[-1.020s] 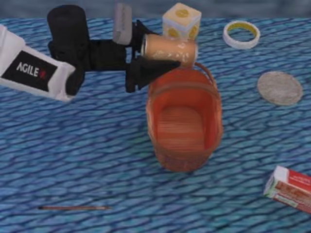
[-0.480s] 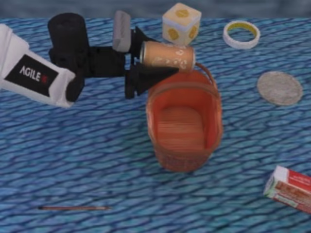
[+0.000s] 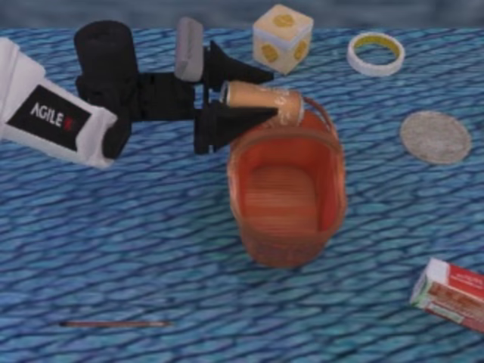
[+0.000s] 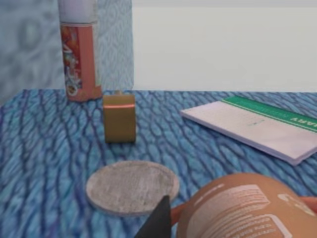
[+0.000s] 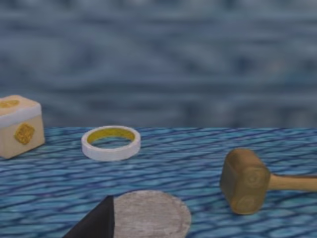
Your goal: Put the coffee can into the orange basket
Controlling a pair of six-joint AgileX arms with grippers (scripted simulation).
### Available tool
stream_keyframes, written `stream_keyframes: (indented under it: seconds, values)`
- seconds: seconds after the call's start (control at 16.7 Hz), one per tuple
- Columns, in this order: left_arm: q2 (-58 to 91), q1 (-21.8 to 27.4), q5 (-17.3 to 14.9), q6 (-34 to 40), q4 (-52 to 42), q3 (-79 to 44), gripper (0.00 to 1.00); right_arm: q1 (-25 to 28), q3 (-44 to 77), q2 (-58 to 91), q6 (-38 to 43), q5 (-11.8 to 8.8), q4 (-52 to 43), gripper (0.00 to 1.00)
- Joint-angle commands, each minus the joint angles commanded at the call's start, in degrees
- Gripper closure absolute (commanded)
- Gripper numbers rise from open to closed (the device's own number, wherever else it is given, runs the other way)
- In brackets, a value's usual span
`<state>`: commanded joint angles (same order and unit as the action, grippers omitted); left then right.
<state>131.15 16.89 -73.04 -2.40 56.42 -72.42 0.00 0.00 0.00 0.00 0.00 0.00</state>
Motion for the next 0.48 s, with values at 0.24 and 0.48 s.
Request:
stream_keyframes:
  seconds: [0.24,0.48]
  values:
    - [0.00,0.00,0.00,0.00,0.00,0.00,0.00,0.00,0.00,0.00,0.00,0.00,0.00,0.00]
    - [0.00,0.00,0.00,0.00,0.00,0.00,0.00,0.00,0.00,0.00,0.00,0.00,0.00,0.00]
